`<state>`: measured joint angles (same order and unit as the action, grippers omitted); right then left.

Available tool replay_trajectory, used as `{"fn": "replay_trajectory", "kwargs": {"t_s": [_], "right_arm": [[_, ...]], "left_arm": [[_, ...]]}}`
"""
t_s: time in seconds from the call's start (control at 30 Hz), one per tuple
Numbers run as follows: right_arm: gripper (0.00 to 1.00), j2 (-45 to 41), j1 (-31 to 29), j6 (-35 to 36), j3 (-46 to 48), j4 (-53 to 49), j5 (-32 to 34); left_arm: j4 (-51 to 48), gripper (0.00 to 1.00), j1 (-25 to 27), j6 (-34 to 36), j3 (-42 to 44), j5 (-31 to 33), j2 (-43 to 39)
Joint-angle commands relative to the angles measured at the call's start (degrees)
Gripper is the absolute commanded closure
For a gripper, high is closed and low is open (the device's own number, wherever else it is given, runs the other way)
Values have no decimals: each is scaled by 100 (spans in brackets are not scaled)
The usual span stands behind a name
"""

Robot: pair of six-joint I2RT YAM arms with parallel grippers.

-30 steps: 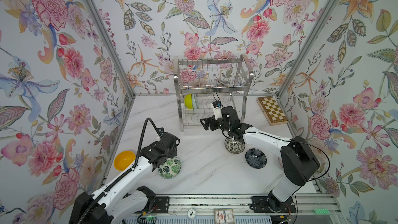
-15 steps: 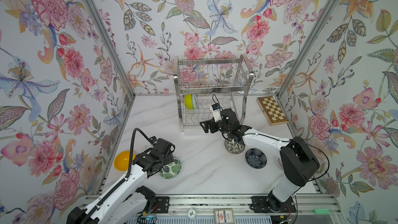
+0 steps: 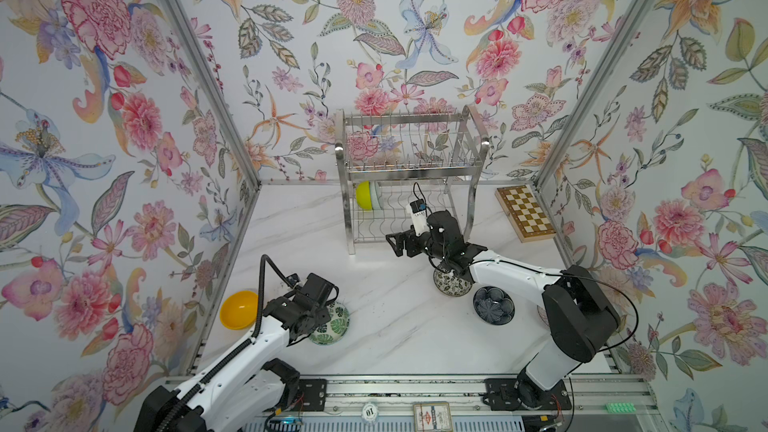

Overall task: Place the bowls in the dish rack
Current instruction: 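Lower the left gripper onto the green leaf-patterned bowl rim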

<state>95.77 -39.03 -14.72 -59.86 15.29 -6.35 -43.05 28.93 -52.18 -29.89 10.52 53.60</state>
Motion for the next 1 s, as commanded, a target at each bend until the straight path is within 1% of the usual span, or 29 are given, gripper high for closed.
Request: {"fn": "replay_trajectory", "kwargs": {"t_s": [0.0, 0.17, 0.27, 0.33, 0.43, 0.5, 0.57, 0.73, 0.87, 0.97], "right_arm": [[2, -194, -8, 75, 127, 159, 112], [1, -256, -8, 88, 172, 202, 194], [1, -280, -8, 101, 193, 204, 235], [1, -295, -7, 108, 204, 205, 256], [1, -274, -4, 110, 194, 196, 260], [2, -262, -5, 102, 168, 172, 261], [2, -256, -9, 109, 147, 159, 265], [1, -275, 5, 102, 134, 85, 376], [1, -302, 13, 78, 44, -202, 629], [2, -318, 22, 60, -97, -597, 999]], "left_arm": [[144, 45, -54, 53, 100, -76, 27], [473, 54, -52, 77, 291, -353, 113], [718, 70, -49, 77, 411, -476, 179], [807, 73, -52, 100, 419, -469, 235], [956, 82, -52, 180, 356, -471, 349], [1059, 84, -48, 208, 297, -466, 461], [1172, 91, -48, 215, 235, -495, 583], [1503, 99, -54, 226, 135, -626, 898], [1721, 100, -52, 274, -42, -662, 1201], [1966, 100, -46, 261, -169, -725, 1454]]}}
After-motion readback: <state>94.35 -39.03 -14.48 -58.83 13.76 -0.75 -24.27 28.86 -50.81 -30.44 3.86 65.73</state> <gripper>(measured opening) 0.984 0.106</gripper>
